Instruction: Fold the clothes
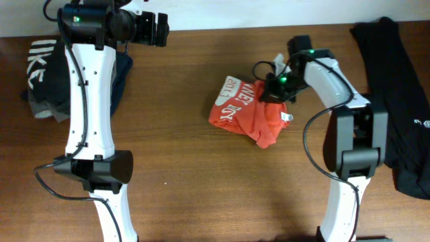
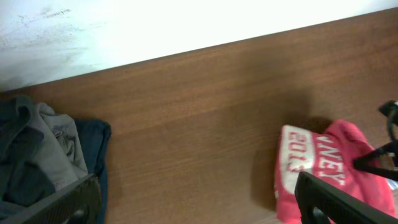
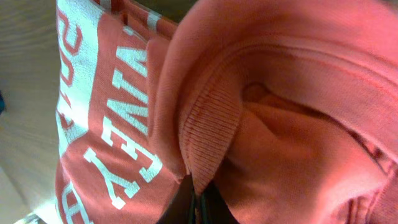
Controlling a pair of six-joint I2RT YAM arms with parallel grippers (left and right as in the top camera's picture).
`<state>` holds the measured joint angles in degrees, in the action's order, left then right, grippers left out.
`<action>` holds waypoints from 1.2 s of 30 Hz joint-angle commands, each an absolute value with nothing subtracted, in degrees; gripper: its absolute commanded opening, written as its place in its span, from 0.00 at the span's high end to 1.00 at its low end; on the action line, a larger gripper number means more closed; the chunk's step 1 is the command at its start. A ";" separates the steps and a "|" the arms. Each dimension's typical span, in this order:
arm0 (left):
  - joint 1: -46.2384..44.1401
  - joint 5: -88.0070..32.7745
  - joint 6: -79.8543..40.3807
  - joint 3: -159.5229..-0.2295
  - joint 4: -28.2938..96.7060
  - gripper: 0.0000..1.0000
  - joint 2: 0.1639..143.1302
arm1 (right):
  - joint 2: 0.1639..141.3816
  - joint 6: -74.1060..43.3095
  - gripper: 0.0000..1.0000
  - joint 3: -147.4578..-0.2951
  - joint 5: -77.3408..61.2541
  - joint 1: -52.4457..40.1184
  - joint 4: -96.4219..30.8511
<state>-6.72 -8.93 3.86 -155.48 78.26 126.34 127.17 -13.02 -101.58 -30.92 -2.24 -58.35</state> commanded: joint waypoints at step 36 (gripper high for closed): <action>-9.15 -17.08 4.84 -155.68 80.51 0.01 130.02 | 115.79 -8.73 0.91 -102.35 -23.68 7.44 -69.19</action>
<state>-7.11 -11.97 3.86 -155.48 79.35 126.65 122.76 -11.40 -101.58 -24.45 5.41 -68.45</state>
